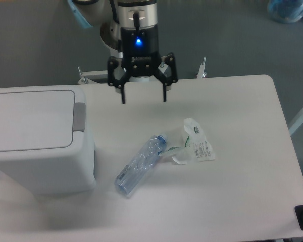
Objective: Open the trash can
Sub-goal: 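Move the open gripper over the white trash can's lid, then hold the gripper above the lid sensor until the lid opens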
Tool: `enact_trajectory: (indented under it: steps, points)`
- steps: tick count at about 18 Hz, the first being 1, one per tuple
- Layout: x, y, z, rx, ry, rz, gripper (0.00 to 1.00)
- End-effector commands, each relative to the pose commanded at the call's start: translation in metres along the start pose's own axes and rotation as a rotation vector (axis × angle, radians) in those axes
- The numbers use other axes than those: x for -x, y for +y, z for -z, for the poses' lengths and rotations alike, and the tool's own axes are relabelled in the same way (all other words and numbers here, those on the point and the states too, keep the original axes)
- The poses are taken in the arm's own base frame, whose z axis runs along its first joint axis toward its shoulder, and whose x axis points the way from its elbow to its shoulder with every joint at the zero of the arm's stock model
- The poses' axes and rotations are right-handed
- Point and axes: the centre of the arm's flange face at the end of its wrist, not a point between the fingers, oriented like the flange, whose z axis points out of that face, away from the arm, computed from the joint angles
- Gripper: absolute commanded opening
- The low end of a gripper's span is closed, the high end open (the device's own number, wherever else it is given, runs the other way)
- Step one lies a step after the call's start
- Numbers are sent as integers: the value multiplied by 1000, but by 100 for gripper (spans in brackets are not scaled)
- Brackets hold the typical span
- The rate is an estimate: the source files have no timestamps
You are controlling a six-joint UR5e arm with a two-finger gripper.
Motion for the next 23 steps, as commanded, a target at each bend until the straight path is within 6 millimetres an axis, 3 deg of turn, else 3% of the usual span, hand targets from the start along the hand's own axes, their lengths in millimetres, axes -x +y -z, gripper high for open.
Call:
enact_trajectory:
  steps: [4, 9, 23]
  points:
    - [-23, 2, -19, 27, 39, -36, 100]
    - [-37, 5, -24, 31, 57, -59, 100]
    - [-36, 9, -40, 51, 62, -68, 100]
